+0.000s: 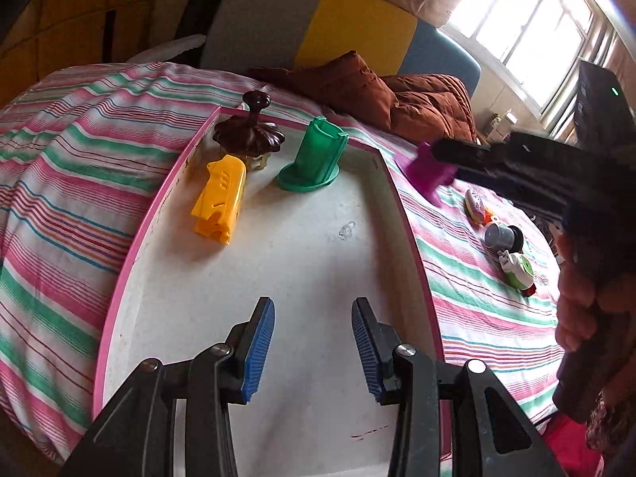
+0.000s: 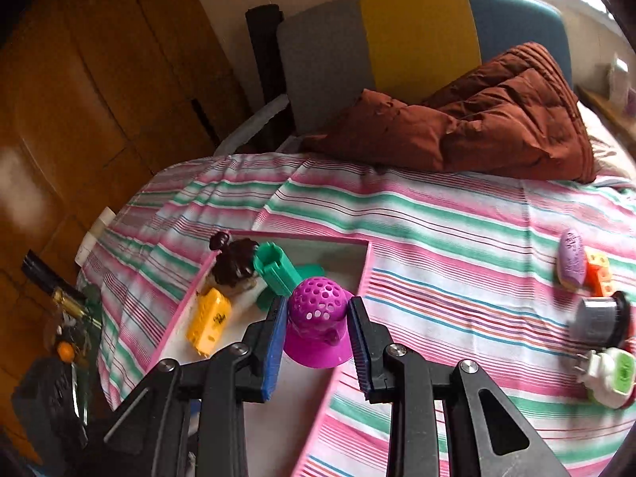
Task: Organize rigid objects
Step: 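Carry the magenta piece into the tray and open the right tool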
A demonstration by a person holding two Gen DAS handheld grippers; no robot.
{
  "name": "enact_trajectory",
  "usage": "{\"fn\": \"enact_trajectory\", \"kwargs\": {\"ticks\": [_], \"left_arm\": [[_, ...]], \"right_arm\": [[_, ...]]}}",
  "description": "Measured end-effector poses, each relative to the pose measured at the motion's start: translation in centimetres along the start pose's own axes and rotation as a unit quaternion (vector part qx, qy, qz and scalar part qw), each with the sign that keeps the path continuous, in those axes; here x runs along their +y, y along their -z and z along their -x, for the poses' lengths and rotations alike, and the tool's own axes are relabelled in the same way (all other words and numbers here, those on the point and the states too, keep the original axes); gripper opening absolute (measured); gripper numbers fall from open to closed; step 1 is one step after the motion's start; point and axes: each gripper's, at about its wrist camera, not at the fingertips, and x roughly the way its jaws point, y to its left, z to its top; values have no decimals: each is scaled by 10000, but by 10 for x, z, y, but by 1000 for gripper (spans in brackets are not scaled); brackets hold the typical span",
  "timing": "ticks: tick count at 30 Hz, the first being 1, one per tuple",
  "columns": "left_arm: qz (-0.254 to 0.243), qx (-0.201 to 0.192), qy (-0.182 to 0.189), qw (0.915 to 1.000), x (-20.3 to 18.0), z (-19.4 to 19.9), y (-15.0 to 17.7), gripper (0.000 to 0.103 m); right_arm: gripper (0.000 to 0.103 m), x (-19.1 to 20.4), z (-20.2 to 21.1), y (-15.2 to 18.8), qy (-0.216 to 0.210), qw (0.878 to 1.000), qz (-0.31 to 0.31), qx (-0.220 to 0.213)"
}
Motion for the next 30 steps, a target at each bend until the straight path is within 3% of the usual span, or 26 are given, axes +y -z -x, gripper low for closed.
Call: {"fn": "enact_trajectory", "kwargs": {"ticks": [8,15,18,30], "left_arm": [[39,1,46,10000,3,3,1,41],[134,-12,69,9999,7,5,1,40],[137,6,78,9999,7,5,1,41],[87,-4,176,9998,1,6,3,41]], "right_arm": [[31,13,-38,-10,208,9997,3,159],[32,22,-57,-10,767,9964,320,176],[32,22,-64,-9,805,9957,359,298],[44,23,-20,15,746,9956,563,-47]]}}
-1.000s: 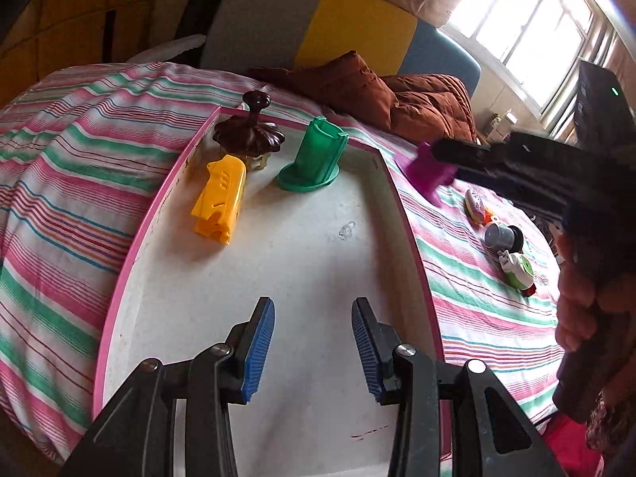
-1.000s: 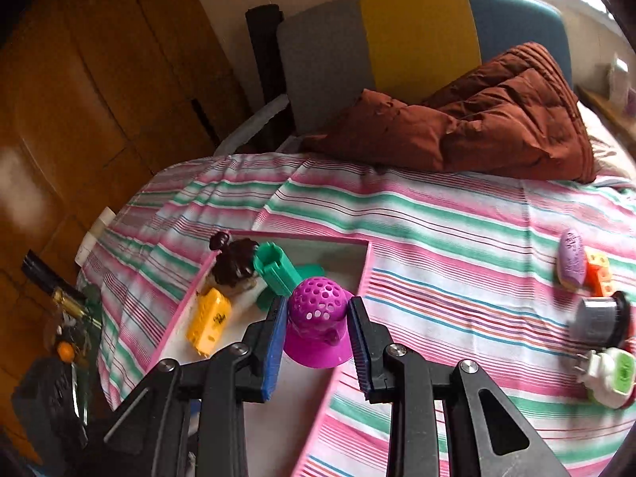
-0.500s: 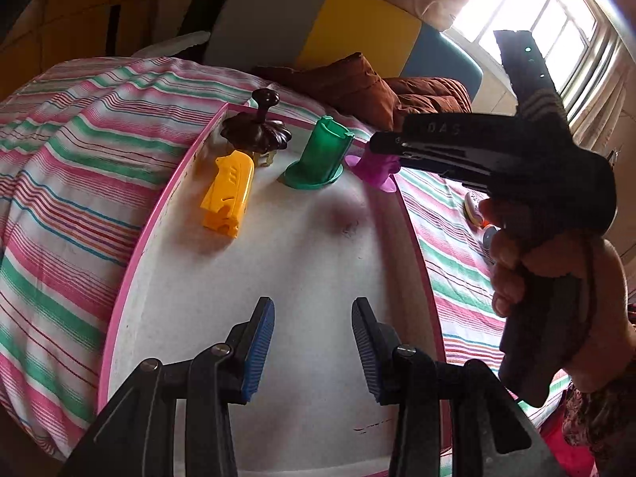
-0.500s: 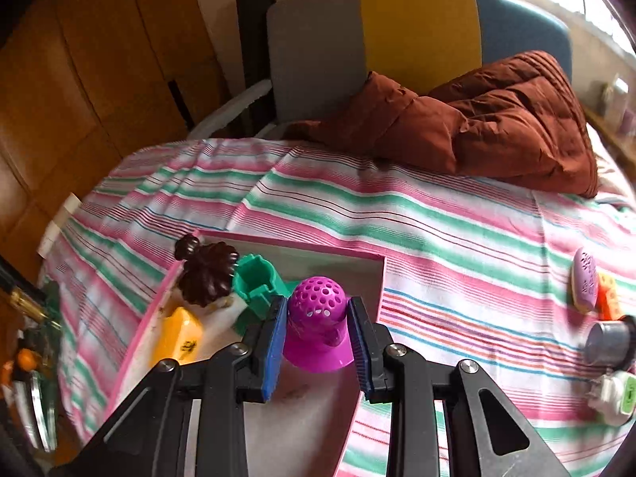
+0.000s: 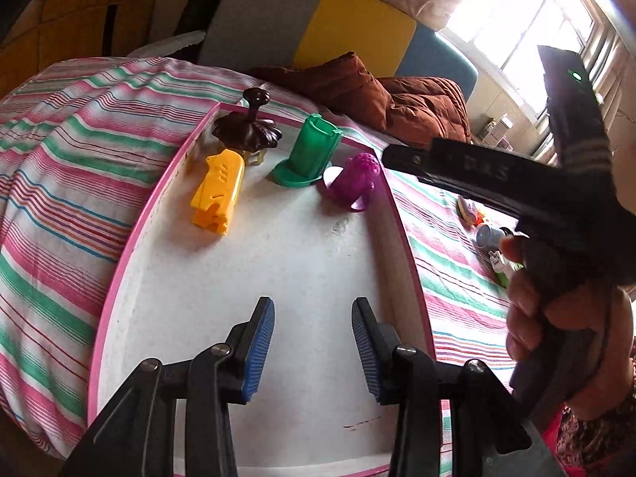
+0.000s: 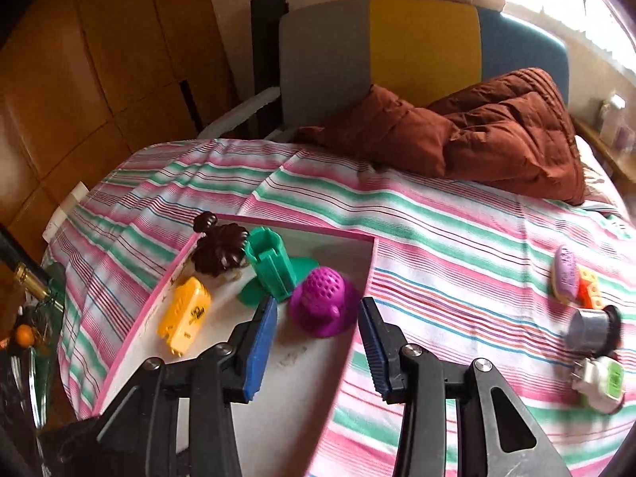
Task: Organize rigid objects
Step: 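Move the right tool over the toy pile toward the red cylinder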
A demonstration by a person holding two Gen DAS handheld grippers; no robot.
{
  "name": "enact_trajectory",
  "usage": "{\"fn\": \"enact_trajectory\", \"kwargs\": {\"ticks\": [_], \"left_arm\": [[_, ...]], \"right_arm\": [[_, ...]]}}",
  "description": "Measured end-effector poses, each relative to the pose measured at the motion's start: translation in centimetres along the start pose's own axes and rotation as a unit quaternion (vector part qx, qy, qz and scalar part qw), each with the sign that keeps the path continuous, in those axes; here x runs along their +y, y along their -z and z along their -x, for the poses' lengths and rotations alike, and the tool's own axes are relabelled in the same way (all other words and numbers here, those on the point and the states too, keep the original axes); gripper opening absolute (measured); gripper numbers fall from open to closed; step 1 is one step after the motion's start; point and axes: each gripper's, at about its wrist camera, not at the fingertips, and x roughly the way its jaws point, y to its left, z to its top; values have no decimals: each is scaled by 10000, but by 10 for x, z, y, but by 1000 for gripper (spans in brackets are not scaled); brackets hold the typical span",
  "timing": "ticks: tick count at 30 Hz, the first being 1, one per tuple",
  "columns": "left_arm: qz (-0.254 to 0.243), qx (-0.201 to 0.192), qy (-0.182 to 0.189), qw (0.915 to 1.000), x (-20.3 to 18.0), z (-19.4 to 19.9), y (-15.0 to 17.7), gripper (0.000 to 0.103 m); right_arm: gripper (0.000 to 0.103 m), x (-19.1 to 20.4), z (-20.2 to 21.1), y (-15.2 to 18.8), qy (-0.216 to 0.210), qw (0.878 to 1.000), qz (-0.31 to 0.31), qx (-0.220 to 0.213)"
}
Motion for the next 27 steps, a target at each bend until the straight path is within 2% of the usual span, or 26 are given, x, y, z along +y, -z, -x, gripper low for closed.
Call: {"fn": "enact_trajectory", "kwargs": {"ticks": [9,15,21,25,27], "left_arm": [[-135,-45,-11,9999,-13,6,4,41],[-236,-63,13,9997,-22,10,6,41],[-395,21,65,9992,-37,9,7,41],[-463,34,95,9989,-47,10,6,41],[-540,31,104,9985,-53,11,6,41]], "right_arm": [[45,-27,23,23,234,9995,-211,74],[45,-63,35,51,450,9976,-457,256],[45,-115,52,76,989,9919,-715,341],[45,-166,68,73,1332,9854,-1041,186],[47,-192,71,71,1318,9834,-1247,98]]}}
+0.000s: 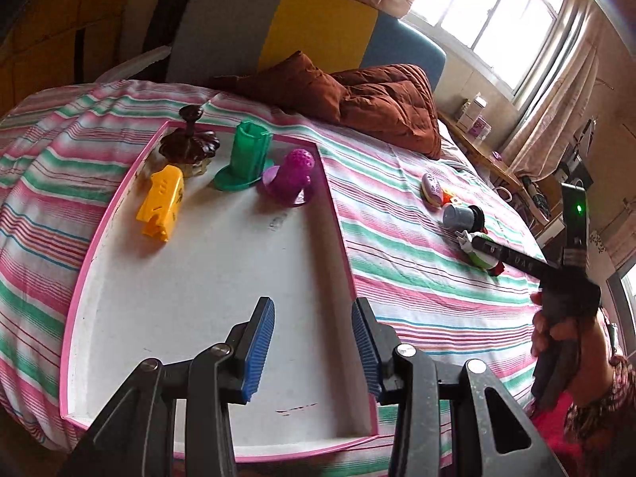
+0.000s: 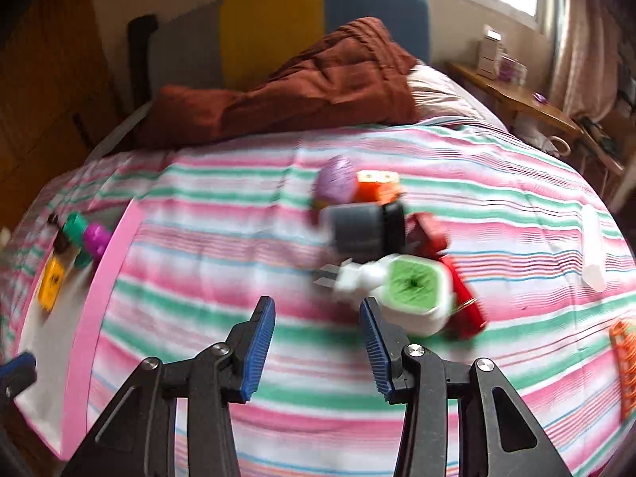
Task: Organize rigid objects
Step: 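Move the right tool over the toy pile toward the red cylinder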
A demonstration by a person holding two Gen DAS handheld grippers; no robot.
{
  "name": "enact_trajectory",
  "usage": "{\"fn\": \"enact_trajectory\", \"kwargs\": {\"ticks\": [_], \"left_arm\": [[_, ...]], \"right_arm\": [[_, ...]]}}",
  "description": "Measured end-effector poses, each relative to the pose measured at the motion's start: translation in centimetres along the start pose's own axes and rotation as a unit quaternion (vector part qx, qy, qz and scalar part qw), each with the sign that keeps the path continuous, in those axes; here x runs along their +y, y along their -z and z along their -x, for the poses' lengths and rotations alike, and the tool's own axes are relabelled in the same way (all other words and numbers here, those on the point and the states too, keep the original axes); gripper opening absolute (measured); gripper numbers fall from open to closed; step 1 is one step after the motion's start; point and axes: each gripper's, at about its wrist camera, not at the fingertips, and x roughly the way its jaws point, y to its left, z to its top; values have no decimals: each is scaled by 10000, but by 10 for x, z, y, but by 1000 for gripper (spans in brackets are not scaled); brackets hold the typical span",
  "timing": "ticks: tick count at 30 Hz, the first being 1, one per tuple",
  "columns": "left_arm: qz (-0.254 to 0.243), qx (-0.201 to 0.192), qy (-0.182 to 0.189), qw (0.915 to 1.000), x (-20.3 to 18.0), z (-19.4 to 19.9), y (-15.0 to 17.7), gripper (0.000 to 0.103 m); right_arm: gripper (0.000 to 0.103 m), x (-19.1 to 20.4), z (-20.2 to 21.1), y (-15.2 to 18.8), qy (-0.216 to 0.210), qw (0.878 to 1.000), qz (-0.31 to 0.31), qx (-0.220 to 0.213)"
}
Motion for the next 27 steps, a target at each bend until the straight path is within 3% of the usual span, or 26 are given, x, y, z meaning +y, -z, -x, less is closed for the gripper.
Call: {"fn": "enact_trajectory", "kwargs": {"ticks": [6,13,17,23,27], "left_arm": [[-225,9,14,9997,-18,3,1,41],[-325,33,9,9995,-26,3,1,41],[-365,40,-2,9993,-28,3,2,41],[-442,51,16,9990,-34,3,2,41],[-464,58,37,9989,-38,2,3,41]], "right_arm": [[53,-44,-21,-25,-137,9993,-295,206],[58,-45,-39,-35,-291,9987,40,422],[58,-50,-40,-39,-159,9991,119,373],[60,-55,-42,-30,-668,9953,-66,691],[61,-43,-26,-6,-1250,9896,-106,706]]}}
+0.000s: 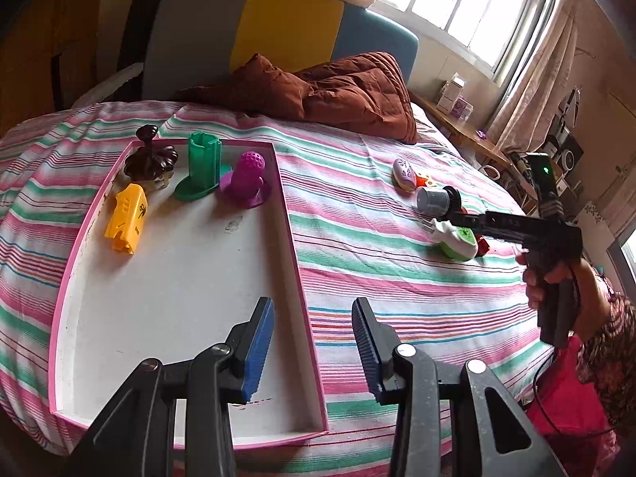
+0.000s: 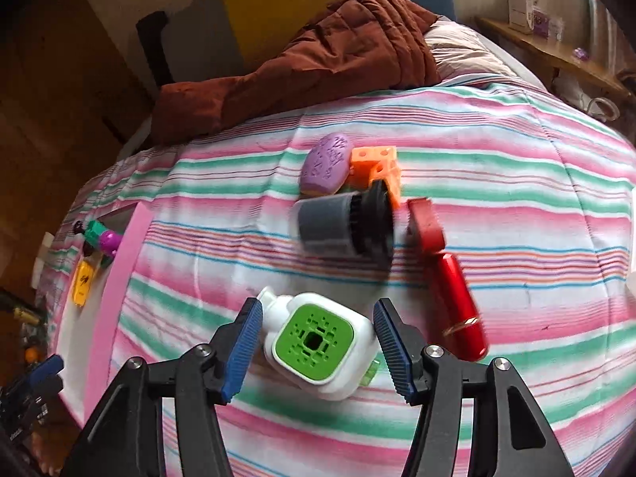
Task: Organize rigid objects
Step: 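Move the right tool over the toy pile toward the red cylinder, then close the right tool around the red cylinder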
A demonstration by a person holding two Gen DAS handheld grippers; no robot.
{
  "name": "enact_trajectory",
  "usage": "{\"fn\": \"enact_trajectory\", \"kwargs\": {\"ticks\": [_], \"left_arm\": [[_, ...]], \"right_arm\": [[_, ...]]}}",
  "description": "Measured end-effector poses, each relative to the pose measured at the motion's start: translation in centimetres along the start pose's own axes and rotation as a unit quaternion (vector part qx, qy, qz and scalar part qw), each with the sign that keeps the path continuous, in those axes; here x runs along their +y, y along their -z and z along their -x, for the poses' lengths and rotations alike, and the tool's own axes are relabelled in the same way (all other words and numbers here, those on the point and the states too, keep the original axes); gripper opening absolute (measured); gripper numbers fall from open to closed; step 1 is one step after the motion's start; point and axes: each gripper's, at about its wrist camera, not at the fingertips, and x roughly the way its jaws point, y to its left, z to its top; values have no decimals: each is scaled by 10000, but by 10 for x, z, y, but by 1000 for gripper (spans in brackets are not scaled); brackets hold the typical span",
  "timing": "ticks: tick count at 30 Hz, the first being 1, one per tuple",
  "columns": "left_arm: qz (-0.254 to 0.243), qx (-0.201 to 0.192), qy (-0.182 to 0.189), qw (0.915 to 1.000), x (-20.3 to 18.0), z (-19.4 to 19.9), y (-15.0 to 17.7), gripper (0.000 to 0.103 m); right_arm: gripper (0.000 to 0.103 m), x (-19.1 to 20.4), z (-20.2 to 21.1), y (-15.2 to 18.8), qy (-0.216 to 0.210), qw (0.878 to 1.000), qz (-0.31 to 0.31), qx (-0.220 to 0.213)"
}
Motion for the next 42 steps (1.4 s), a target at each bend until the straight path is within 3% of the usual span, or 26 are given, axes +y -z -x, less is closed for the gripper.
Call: {"fn": "enact_trajectory", "kwargs": {"ticks": [3,5,8,11,14,19,24,27,35,42], "left_arm": [[-18,-26,22,10000,-4,0,0,41],[-54,-12,39,10000,-7,-1,0,41],[-114,9,52,9999,-12,-2,1,41],[-145,14,74,9999,-16,-2,1,41],[-178,26,103,9998,-21,-2,1,41],[-296,75,128,9995,-31,-4,3,41],[-401,93,83,9991,-37,-2,4,41],[-449,91,54,9989,-40,-2,5,41],[-648,176,215,9975,-62,-13,-2,41],[-938,370,566,9933,-104,-40,-15,41]], "right_arm": [[62,8,5,25,-502,9986,-120,73],[62,10,10,38,-597,9982,-112,-9],[62,2,28,44,-81,9983,-84,-577],[62,-22,43,35,764,9915,-355,-994],[62,-45,37,21,1293,9864,-516,-868],[58,-54,16,5,1560,9854,-206,-651],[34,-54,-9,1,1975,9797,68,-351],[27,-60,-13,9,1922,9806,-155,-347],[27,-60,6,43,1658,9823,-452,-742],[27,-64,13,57,1467,9802,-831,-1038]]}}
